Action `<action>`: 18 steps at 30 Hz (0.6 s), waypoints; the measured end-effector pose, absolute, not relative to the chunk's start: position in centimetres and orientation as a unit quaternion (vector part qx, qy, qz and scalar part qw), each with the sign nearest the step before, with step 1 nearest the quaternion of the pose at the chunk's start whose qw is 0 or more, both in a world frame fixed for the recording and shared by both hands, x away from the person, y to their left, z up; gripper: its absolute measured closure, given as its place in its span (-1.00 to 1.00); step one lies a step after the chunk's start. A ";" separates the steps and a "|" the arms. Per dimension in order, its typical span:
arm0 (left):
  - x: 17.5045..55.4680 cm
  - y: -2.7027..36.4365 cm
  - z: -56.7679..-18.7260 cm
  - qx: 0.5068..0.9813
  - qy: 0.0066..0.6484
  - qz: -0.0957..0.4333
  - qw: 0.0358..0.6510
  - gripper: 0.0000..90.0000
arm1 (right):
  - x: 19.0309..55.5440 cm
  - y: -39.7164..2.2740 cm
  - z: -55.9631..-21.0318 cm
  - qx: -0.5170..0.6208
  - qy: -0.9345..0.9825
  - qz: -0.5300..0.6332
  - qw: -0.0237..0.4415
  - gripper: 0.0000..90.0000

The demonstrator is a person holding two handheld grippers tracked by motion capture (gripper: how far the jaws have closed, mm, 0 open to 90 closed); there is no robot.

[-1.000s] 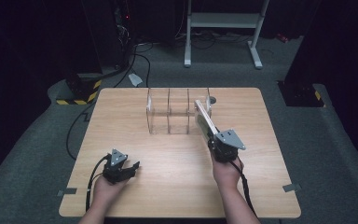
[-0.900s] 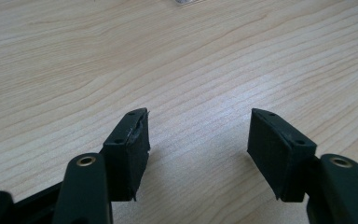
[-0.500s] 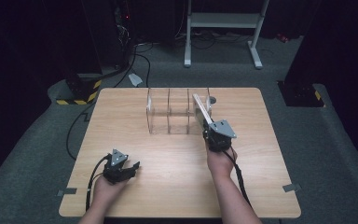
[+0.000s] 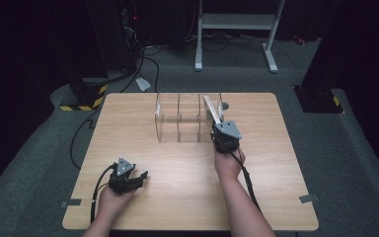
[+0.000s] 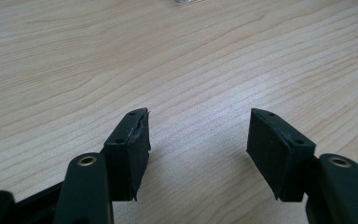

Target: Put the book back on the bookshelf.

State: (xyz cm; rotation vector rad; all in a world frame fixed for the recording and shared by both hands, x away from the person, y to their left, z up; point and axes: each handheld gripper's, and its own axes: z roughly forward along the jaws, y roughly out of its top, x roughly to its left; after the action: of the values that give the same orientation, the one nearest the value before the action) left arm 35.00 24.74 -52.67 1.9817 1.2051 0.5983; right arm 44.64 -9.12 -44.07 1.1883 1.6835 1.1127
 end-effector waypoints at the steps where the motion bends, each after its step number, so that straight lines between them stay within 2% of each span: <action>1: 35.0 24.7 -52.7 0.771 0.468 0.233 0.364 -0.13 | 44.7 -9.1 -44.1 0.468 0.661 0.438 0.390 0.67; 18: 34.9 24.8 -52.7 0.769 0.469 0.232 0.367 -0.12 | 45.7 -8.8 -44.7 0.479 0.650 0.440 0.392 0.67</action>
State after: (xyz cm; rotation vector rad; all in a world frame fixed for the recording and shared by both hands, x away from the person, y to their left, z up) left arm 34.89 24.82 -52.65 1.9767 1.2051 0.5952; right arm 45.65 -8.81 -44.65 1.2153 1.6512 1.1181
